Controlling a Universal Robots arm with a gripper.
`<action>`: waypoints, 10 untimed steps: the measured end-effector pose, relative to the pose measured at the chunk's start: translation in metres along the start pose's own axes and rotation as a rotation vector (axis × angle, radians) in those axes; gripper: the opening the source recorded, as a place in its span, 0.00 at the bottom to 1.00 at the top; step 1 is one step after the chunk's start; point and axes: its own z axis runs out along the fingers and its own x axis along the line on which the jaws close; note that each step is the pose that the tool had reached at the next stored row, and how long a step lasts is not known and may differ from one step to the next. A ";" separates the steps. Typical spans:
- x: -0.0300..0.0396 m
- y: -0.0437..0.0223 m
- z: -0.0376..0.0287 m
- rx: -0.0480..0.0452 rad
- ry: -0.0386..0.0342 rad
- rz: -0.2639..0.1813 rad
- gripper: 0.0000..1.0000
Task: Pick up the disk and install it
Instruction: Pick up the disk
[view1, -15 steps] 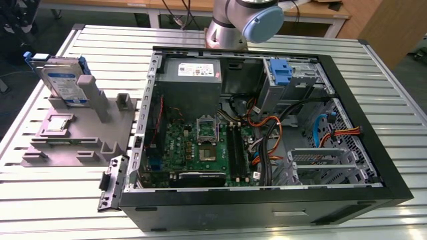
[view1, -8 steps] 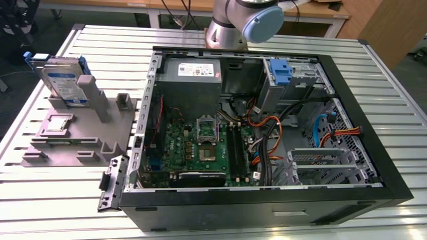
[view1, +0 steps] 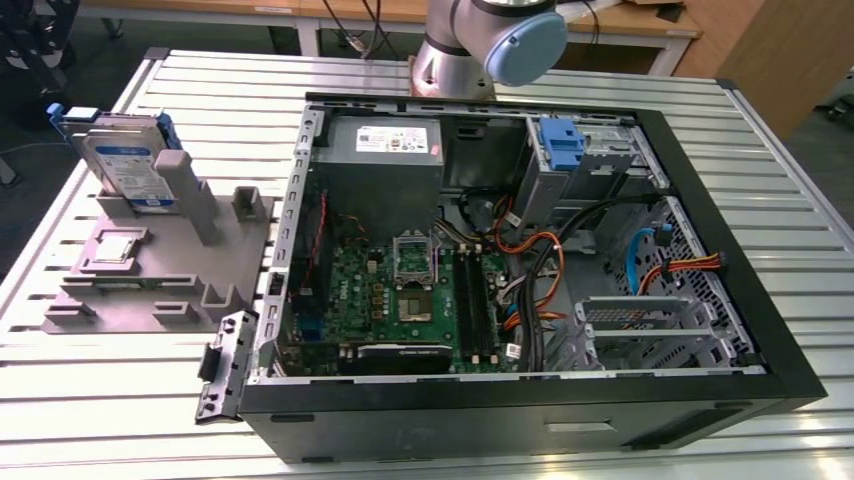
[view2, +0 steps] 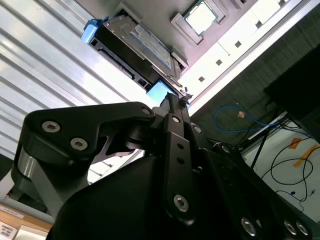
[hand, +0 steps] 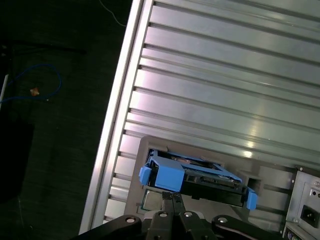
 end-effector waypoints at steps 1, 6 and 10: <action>0.0000 0.0000 0.0000 0.0000 0.0000 0.000 0.10; 0.0000 0.0000 0.0000 0.0001 0.0000 0.000 0.10; 0.0000 0.0000 0.0000 0.0001 0.0001 -0.005 0.10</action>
